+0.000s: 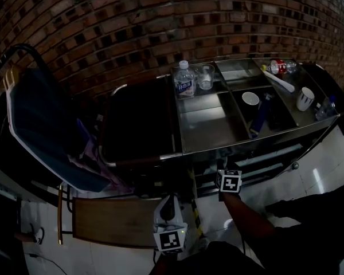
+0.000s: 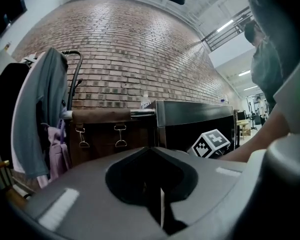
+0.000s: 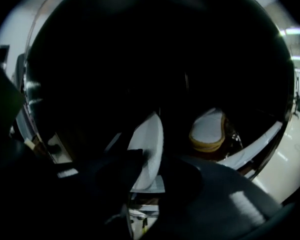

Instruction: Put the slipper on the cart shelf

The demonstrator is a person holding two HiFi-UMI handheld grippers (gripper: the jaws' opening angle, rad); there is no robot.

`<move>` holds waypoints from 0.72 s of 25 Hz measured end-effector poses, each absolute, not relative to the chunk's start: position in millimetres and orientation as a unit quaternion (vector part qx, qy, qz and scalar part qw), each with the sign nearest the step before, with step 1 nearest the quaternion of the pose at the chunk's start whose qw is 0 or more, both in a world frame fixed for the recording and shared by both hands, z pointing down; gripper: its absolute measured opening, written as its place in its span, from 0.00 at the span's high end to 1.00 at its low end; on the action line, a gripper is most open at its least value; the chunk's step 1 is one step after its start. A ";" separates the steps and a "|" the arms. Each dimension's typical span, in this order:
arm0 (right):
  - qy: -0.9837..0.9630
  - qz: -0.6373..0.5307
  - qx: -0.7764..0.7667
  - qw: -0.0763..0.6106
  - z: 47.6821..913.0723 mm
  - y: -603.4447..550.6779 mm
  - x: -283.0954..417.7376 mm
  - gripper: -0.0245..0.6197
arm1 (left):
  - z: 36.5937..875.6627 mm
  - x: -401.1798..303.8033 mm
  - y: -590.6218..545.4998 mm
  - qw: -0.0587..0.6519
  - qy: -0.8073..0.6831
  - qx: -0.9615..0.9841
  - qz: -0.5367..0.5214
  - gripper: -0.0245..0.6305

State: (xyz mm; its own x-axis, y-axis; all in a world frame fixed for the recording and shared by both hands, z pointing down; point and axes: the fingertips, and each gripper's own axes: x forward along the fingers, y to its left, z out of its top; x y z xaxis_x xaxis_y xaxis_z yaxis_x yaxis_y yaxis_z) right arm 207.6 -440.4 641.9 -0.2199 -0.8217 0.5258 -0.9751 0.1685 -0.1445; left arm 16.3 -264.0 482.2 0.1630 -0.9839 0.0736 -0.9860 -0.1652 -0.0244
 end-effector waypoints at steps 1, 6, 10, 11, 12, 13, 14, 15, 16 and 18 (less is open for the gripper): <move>-0.745 0.214 0.607 0.178 640.1 -440.4 207.7 0.81 | 482.9 17.3 -262.8 0.015 -0.646 0.763 0.037 0.94; -0.730 0.153 0.623 0.237 652.8 -446.4 212.8 0.68 | 485.1 15.9 -257.1 0.018 -0.650 0.759 0.038 0.94; -0.729 0.131 0.621 0.257 660.3 -448.3 214.3 0.67 | 485.9 13.1 -250.9 0.025 -0.655 0.754 0.037 0.94; -0.728 0.129 0.622 0.260 661.4 -449.0 214.7 0.67 | 486.6 12.4 -249.8 0.027 -0.656 0.753 0.038 0.94; -0.726 0.128 0.623 0.261 662.9 -449.7 214.9 0.67 | 487.1 11.9 -248.8 0.027 -0.657 0.753 0.039 0.94; -0.724 0.130 0.625 0.261 664.1 -450.0 214.6 0.67 | 487.2 11.6 -247.8 0.027 -0.657 0.752 0.040 0.94; -0.723 0.132 0.626 0.259 664.9 -450.0 214.1 0.67 | 487.0 11.7 -246.9 0.026 -0.657 0.753 0.041 0.94; -0.722 0.134 0.628 0.256 665.2 -449.9 213.9 0.67 | 486.5 12.2 -246.1 0.025 -0.656 0.753 0.043 0.94; -0.722 0.134 0.630 0.251 664.3 -450.0 214.4 0.67 | 485.9 13.1 -245.6 0.024 -0.655 0.754 0.044 0.94; -0.726 0.119 0.634 0.237 655.5 -449.1 216.0 0.65 | 484.0 15.0 -245.3 0.024 -0.654 0.755 0.044 0.94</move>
